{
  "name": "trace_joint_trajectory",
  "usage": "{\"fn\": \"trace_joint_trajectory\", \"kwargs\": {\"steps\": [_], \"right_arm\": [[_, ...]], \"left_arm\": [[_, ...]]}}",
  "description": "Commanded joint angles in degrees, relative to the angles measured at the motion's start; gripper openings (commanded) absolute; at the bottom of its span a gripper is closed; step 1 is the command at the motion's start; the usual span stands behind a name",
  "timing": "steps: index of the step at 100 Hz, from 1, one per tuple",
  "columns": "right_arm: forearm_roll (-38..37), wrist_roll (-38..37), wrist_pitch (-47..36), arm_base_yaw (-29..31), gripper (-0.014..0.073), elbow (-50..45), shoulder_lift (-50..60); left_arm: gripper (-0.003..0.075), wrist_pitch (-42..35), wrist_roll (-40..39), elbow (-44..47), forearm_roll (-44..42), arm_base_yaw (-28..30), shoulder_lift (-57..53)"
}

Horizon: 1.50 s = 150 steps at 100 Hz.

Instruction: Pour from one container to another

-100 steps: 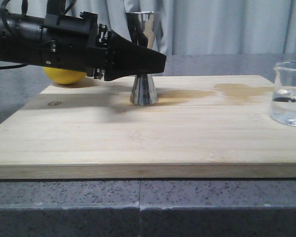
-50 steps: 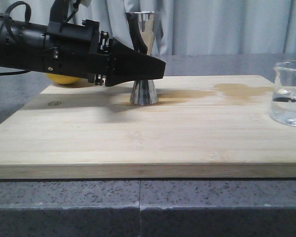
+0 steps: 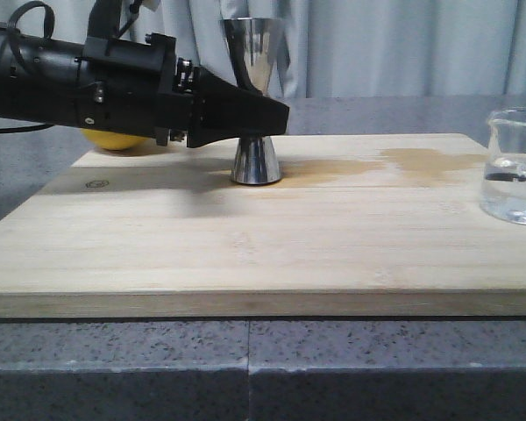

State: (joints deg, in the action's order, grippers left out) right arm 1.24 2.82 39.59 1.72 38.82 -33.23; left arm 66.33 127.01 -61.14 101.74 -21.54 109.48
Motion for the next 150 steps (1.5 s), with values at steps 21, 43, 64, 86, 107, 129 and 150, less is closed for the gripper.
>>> {"fn": "trace_joint_trajectory", "kwargs": {"steps": [21, 43, 64, 86, 107, 129, 150], "right_arm": [[9.3, 9.5, -4.8, 0.1, 0.0552, 2.0, -1.2], [16.3, 17.6, -3.8, 0.1, 0.0552, 2.0, -4.2], [19.7, 20.1, -2.9, 0.1, 0.0552, 2.0, -4.7], [20.1, 20.1, -1.9, 0.1, 0.0552, 2.0, -4.7], [21.1, 20.1, -2.2, 0.1, 0.0552, 2.0, -4.7], [23.5, 22.0, -3.4, -0.1, 0.0552, 1.7, -3.0], [13.6, 9.4, -16.1, -8.1, 0.0552, -3.6, 1.9]], "left_arm": [[0.0064, 6.4, -0.4, -1.4, 4.3, -0.5, -2.6], [0.0062, 6.4, 2.7, -1.4, 4.3, -0.5, -2.6], [0.0062, 6.4, 2.5, -1.4, 4.1, -0.5, -2.6], [0.0062, 6.0, 2.5, -1.4, 3.7, -0.5, -2.6], [0.0062, 6.0, 2.5, -1.4, 3.7, -0.5, -2.6], [0.0062, 6.0, 2.5, -1.4, 3.7, -0.5, -2.6], [0.0062, 6.0, 2.5, -1.4, 3.7, -0.5, -2.6]]}}
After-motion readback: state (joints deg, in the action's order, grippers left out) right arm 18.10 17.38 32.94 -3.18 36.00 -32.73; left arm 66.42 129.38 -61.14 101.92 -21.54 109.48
